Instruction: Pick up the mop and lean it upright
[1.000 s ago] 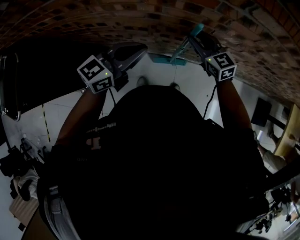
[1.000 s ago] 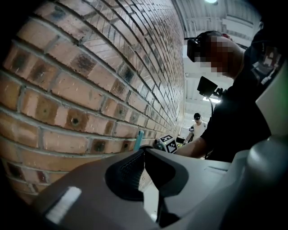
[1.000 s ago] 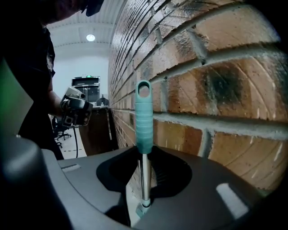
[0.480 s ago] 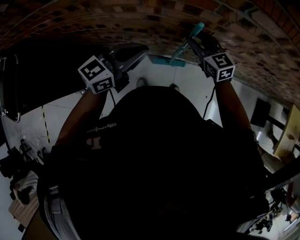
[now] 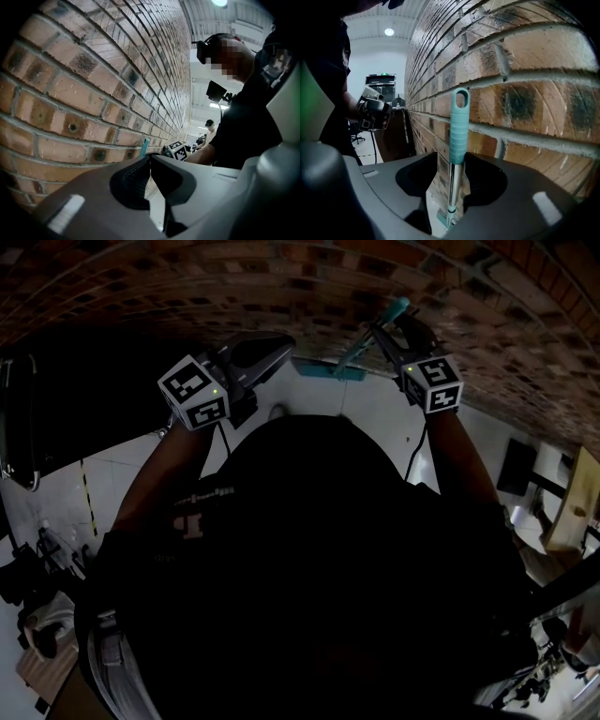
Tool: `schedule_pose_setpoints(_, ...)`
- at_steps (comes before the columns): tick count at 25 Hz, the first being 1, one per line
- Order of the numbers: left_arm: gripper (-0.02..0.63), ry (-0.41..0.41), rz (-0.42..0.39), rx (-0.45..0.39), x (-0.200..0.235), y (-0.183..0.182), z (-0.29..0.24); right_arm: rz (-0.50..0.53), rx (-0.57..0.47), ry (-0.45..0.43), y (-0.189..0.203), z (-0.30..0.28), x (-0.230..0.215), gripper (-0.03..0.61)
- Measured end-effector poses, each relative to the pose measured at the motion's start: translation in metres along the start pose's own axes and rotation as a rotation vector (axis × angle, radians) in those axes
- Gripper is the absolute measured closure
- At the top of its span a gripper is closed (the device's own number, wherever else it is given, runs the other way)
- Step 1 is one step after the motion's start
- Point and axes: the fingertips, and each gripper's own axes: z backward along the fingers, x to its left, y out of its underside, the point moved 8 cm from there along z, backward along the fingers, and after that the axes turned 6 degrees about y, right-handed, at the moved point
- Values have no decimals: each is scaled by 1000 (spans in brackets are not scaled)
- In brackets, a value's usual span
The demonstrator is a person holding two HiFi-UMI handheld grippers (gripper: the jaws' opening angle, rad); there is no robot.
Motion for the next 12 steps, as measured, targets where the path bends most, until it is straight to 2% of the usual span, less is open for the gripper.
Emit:
schedule_pose_setpoints(6, 612, 9, 2, 6, -4, -4, -7, 11, -21, -11, -11, 2, 3, 376)
schedule_pose_setpoints(12, 612, 15, -2, 1, -7, -4, -8, 10, -44, 34, -18, 9, -1, 376)
